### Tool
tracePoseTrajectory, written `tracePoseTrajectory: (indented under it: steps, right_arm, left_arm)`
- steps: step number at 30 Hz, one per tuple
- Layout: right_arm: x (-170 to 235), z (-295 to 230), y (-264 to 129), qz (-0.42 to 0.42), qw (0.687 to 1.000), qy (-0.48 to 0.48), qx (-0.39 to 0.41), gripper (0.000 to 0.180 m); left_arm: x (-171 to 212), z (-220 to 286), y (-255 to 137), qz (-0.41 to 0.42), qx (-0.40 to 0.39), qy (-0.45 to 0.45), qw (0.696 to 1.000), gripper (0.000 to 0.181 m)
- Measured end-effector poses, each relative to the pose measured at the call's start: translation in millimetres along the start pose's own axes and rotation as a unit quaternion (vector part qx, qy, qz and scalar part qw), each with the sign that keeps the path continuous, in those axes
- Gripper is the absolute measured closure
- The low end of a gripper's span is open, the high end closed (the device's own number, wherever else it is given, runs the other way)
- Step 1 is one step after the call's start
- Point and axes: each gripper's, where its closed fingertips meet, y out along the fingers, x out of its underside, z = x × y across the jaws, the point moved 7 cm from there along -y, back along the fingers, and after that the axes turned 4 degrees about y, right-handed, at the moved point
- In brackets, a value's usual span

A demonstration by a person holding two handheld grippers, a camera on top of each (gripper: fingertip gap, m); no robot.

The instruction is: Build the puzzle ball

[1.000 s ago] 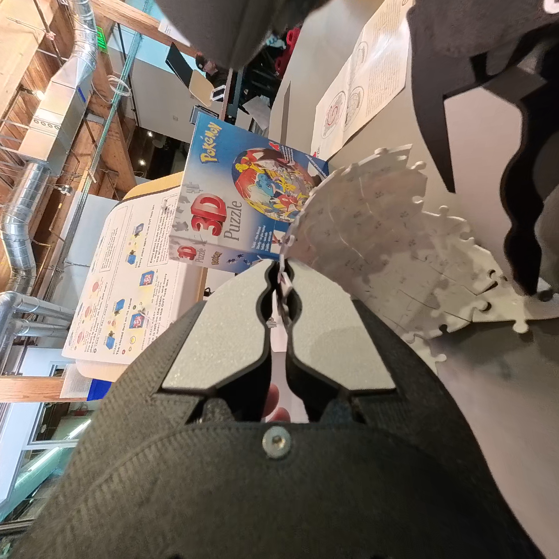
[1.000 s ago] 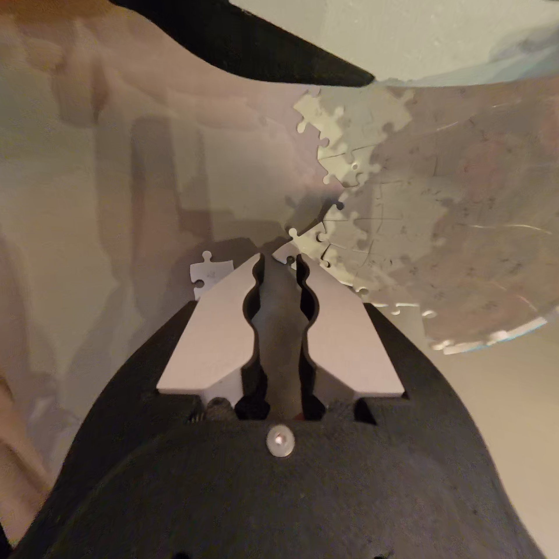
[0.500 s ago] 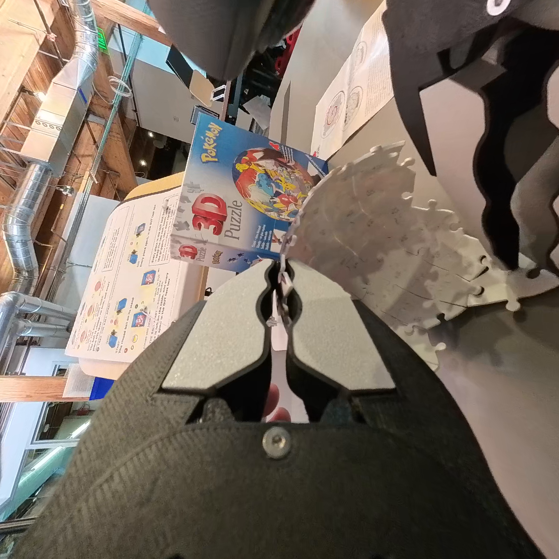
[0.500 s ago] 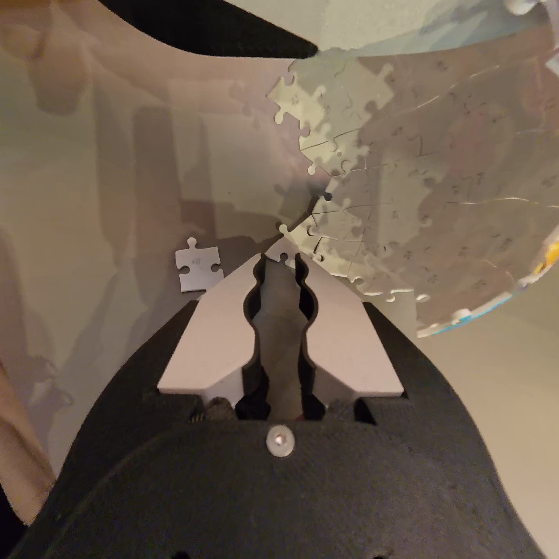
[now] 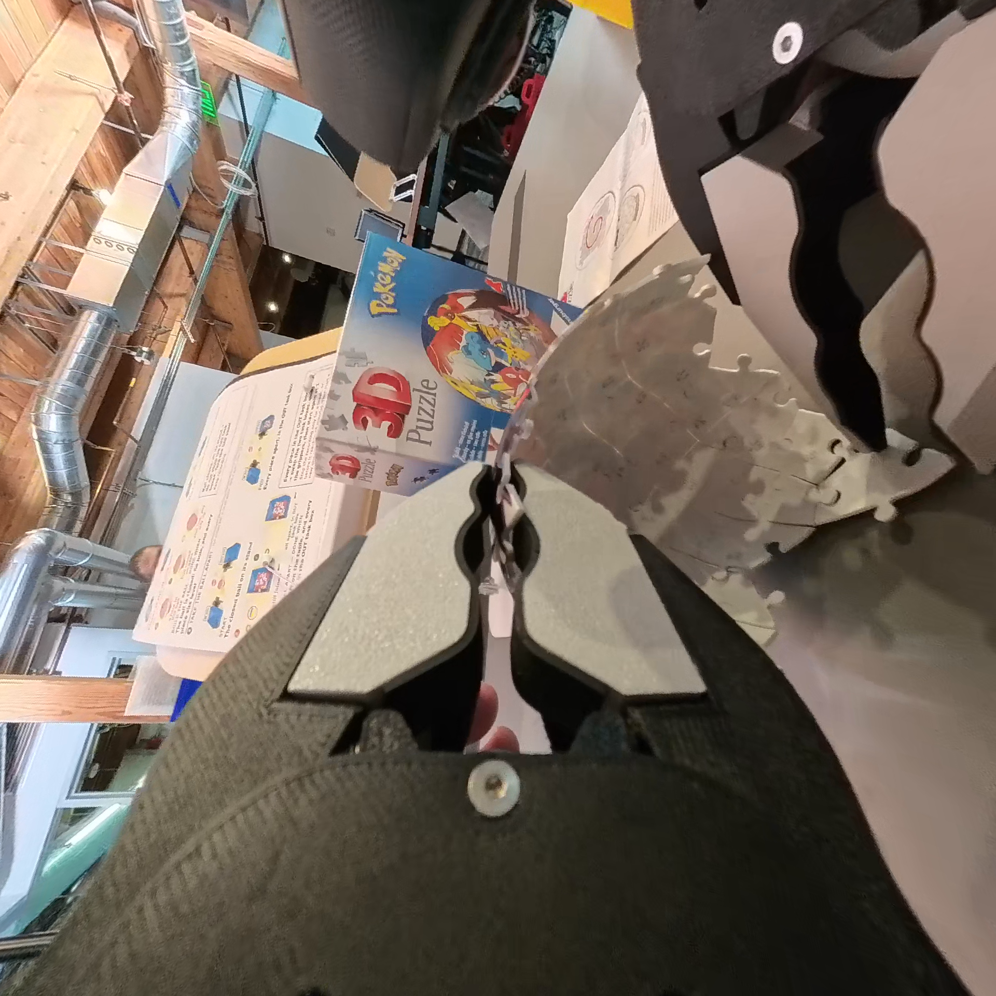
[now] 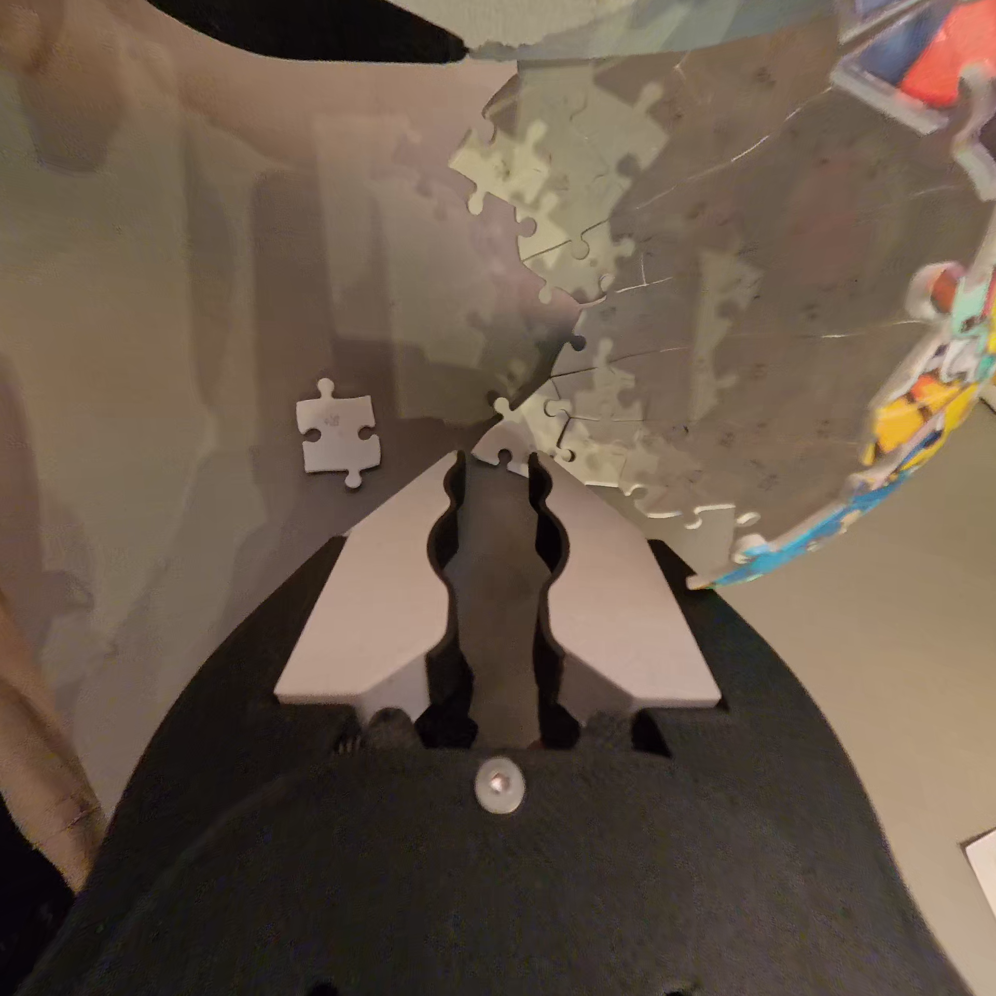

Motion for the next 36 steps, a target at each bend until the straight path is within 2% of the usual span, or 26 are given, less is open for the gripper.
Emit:
tracePoseTrajectory:
  steps: [14,36]
  right_arm:
    - [8.2,9.6,-8.3,-0.008,0.999,-0.03,-0.023,0.162]
    - [13.9,13.1,-15.2,-0.018,0.995,-0.095,-0.017,0.164]
  left_arm:
    - [-10.7,3.4,-4.4,-0.007,-0.016,0.002,1.0,0.176]
    - [-5.4,6.9,1.6,-0.043,-0.027,-0.081,0.995,0.176]
